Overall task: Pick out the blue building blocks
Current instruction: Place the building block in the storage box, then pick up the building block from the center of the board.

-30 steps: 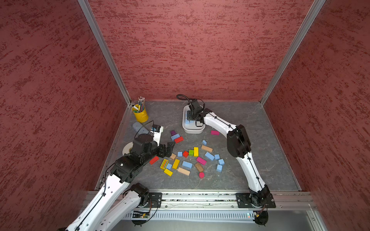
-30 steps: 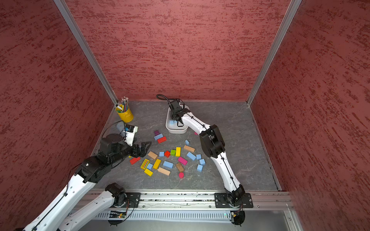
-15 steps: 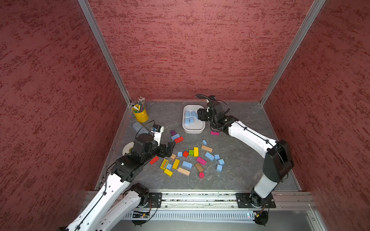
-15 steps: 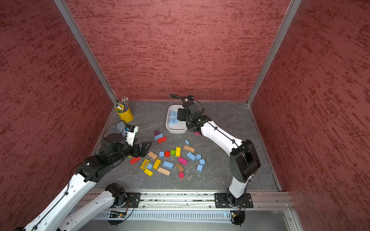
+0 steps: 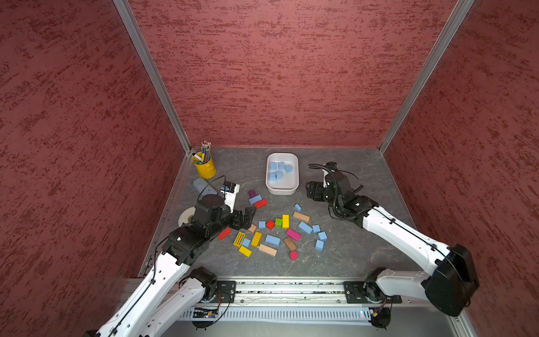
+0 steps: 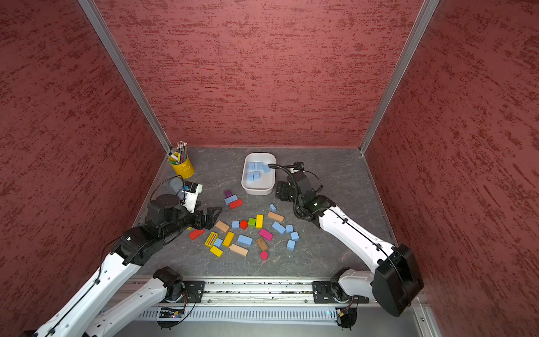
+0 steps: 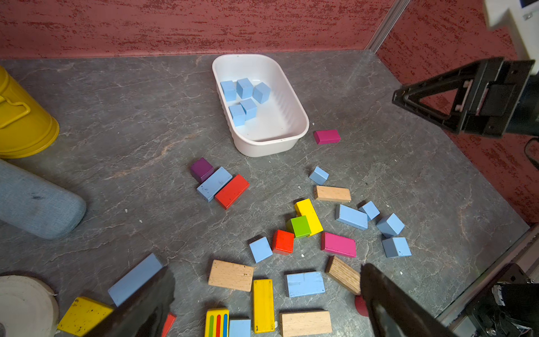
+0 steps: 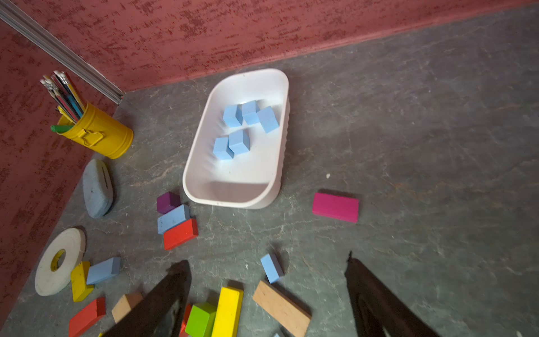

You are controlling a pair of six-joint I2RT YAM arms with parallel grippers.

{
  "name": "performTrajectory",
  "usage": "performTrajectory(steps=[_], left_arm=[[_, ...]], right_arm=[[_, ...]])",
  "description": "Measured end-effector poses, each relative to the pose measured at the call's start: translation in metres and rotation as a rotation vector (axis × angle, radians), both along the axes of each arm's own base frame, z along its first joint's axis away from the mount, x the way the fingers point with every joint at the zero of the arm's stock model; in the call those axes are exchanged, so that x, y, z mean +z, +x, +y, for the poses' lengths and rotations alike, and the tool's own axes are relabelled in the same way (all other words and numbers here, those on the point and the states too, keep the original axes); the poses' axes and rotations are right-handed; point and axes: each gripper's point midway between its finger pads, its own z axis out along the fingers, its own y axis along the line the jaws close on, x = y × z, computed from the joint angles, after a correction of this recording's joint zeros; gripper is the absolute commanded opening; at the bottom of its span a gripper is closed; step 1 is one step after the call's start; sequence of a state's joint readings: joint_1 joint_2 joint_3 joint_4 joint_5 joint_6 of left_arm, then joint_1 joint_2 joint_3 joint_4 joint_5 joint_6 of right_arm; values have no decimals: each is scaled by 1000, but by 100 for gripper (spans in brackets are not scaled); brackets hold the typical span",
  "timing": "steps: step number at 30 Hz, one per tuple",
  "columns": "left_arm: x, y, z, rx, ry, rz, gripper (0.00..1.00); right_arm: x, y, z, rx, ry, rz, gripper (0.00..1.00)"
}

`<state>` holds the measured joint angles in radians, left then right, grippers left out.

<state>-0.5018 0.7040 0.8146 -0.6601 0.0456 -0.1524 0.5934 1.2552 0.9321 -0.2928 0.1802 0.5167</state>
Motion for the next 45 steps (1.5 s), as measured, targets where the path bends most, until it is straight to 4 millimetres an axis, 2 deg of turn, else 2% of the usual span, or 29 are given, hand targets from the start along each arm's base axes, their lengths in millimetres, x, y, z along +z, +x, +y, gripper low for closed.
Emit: performTrajectory(steps=[8, 12, 27, 36, 45], left_arm=[[2, 1, -3, -12, -12, -6, 99], [2, 0, -5, -24, -19, -5, 100], [-2, 0, -8, -36, -22, 7, 100], [-2, -1, -10, -44, -25, 9, 99], [-2, -1, -10, -45, -25, 9, 100]], right_arm=[[-68, -41, -19, 1, -57, 199, 88], [-88, -58, -25, 4, -65, 271, 88], [-126, -102, -32, 10, -78, 427, 83], [-140, -115, -26, 34, -91, 481, 76], [-158, -125, -23, 58, -147, 539, 65]])
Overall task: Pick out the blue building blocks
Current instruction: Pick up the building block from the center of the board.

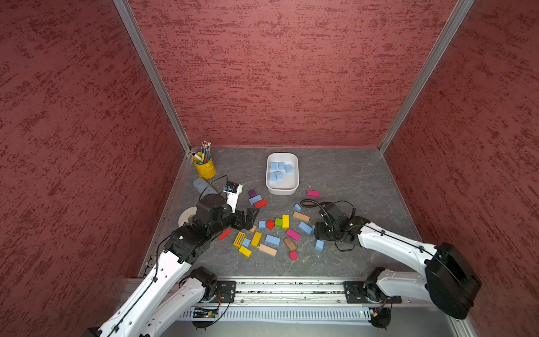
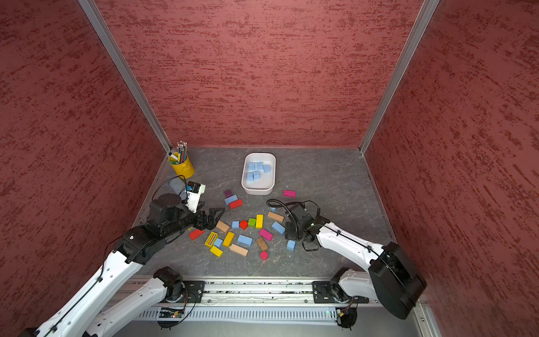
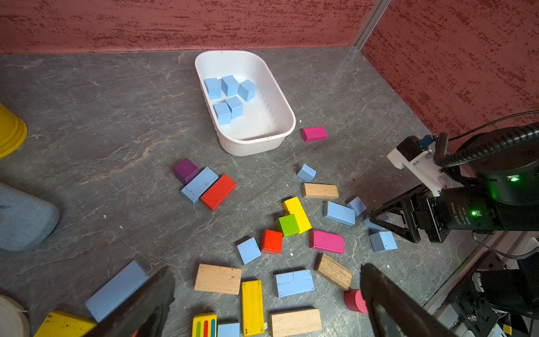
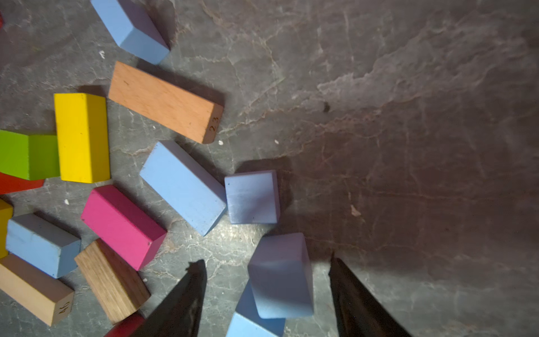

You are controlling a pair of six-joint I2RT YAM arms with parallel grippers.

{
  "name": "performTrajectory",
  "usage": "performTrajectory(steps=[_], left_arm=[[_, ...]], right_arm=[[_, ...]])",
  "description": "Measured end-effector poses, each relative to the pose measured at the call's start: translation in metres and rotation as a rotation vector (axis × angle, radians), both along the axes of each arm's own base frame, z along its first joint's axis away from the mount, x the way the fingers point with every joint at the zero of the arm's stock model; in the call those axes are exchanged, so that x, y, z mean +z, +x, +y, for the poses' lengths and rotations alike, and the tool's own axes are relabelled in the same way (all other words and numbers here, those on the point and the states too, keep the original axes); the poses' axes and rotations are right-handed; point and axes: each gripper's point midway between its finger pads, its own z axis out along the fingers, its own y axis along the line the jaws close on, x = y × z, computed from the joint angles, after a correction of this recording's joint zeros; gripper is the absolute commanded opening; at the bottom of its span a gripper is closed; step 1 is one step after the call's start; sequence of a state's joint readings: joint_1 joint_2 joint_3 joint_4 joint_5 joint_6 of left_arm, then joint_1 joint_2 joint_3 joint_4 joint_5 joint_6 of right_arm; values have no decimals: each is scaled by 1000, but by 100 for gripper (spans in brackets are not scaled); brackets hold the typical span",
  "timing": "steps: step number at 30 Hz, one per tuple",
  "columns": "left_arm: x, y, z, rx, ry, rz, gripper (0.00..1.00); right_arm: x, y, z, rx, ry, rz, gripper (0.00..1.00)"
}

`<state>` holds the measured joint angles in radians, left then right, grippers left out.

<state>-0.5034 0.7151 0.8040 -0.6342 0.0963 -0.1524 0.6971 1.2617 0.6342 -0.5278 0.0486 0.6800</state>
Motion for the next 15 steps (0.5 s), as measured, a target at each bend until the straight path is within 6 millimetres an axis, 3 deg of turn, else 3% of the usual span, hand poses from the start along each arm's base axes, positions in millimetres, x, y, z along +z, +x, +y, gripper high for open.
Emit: performTrajectory(steps=[15], left_arm=[[0, 0, 0, -2, -1, 1, 100]], right_arm=[[-22, -11, -3, 40, -90, 62, 40]])
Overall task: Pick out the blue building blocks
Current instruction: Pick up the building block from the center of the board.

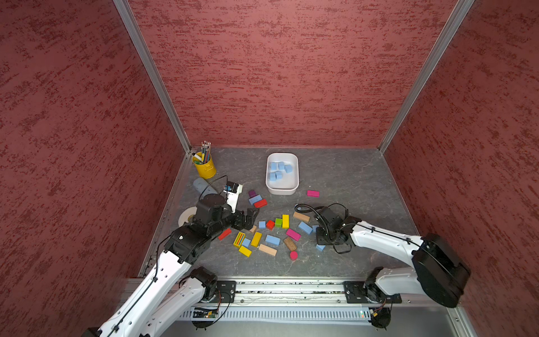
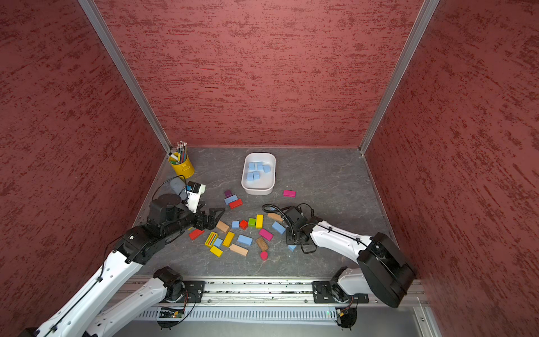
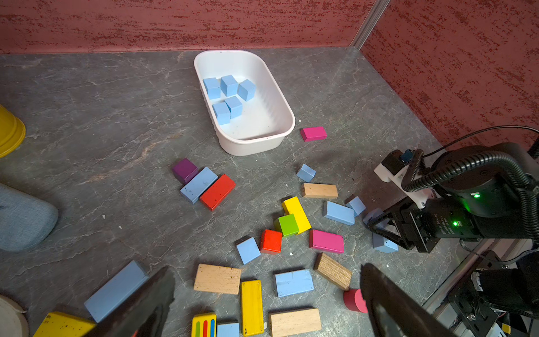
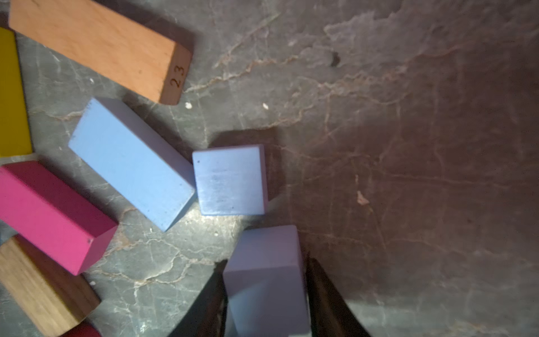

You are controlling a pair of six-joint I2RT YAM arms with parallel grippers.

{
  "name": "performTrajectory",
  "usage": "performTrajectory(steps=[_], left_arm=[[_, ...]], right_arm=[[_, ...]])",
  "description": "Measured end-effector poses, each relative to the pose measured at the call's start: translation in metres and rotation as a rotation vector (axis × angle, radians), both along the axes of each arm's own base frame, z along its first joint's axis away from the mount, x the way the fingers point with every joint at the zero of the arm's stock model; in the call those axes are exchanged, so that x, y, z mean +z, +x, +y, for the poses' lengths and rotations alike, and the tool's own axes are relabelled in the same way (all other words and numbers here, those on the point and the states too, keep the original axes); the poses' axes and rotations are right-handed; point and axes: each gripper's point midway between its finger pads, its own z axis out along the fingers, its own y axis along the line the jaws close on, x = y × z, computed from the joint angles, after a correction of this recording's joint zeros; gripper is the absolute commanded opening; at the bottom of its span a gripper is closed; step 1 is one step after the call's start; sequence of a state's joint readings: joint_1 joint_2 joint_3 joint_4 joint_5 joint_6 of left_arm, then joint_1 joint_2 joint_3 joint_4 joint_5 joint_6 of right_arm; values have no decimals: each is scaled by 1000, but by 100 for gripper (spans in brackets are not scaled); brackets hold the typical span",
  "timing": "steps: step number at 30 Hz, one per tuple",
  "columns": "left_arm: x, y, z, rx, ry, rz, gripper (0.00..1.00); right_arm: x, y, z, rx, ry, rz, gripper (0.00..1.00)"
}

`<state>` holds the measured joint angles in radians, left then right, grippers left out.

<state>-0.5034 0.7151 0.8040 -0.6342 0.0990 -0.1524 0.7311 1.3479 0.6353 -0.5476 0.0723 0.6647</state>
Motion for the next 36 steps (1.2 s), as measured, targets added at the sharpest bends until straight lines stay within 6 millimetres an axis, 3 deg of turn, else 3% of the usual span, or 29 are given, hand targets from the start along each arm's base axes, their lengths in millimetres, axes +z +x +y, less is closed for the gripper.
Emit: performTrajectory(steps=[12, 20, 25, 30, 36], left_arm=[[0, 0, 0, 0, -1, -1, 99], [0, 0, 0, -1, -1, -1, 100], [0, 0, 0, -1, -1, -2, 100], [1, -1, 0, -1, -3, -5, 100], [5, -2, 1, 0, -10, -17, 100]], right_arm=[[4, 7, -2, -2, -26, -27, 17], [27, 27, 7, -5, -22, -98, 9], [57, 51, 21, 2, 6, -186, 7], [98, 88, 51, 35, 48, -287, 7], [118, 134, 92, 97, 51, -354, 7]])
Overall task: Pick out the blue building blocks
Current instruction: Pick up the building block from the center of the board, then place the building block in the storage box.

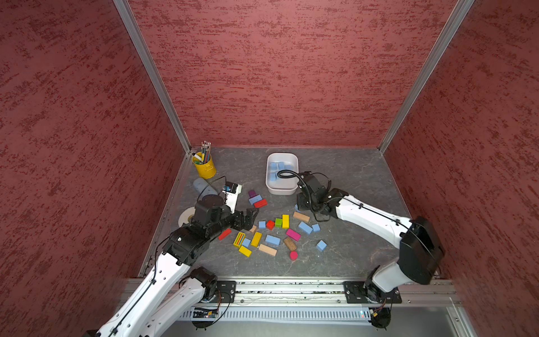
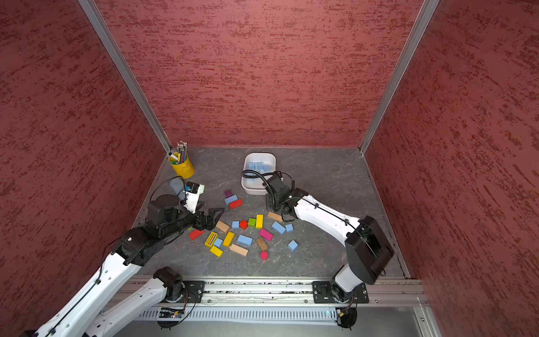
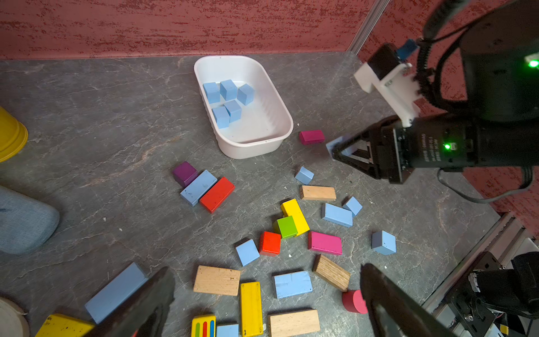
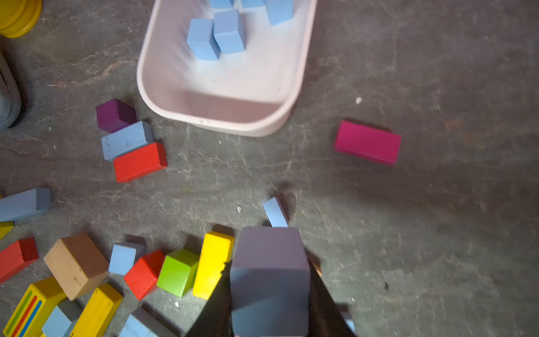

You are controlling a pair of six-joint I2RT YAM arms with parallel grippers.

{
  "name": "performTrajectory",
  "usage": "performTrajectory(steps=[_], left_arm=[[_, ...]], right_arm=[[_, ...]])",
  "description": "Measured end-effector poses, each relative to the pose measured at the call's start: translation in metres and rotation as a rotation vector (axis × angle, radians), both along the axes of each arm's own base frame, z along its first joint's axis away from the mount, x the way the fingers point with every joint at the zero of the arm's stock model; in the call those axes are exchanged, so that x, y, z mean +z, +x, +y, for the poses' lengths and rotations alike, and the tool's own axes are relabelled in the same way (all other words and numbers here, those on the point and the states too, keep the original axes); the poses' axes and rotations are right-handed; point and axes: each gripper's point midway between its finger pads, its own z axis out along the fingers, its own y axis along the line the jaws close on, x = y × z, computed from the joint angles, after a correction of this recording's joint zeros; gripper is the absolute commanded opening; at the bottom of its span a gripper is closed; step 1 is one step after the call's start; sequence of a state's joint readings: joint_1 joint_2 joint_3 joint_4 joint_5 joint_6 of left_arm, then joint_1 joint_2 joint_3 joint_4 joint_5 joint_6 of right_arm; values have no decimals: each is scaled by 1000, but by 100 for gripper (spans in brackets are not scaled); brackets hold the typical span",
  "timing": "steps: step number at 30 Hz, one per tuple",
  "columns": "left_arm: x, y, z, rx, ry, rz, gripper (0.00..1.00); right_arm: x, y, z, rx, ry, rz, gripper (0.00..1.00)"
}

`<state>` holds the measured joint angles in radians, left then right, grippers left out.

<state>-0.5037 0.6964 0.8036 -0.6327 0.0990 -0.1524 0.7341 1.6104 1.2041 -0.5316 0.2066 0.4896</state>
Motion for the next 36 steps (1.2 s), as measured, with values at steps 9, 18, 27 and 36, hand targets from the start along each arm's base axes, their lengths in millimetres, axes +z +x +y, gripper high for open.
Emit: performTrajectory(steps=[9, 18, 27, 36], left_arm=[[3, -1, 1, -1, -7, -11, 99], [5, -2, 1, -1, -11, -19, 100], [5, -2, 1, -1, -11, -20, 100], [5, -2, 1, -1, -11, -20, 99]], right_arm=[[16, 58, 52, 82, -16, -78, 7], [2, 109, 75, 104, -69, -92, 8], [-22, 154, 63, 48, -112, -75, 8], [-49, 182, 47, -8, -137, -43, 9]])
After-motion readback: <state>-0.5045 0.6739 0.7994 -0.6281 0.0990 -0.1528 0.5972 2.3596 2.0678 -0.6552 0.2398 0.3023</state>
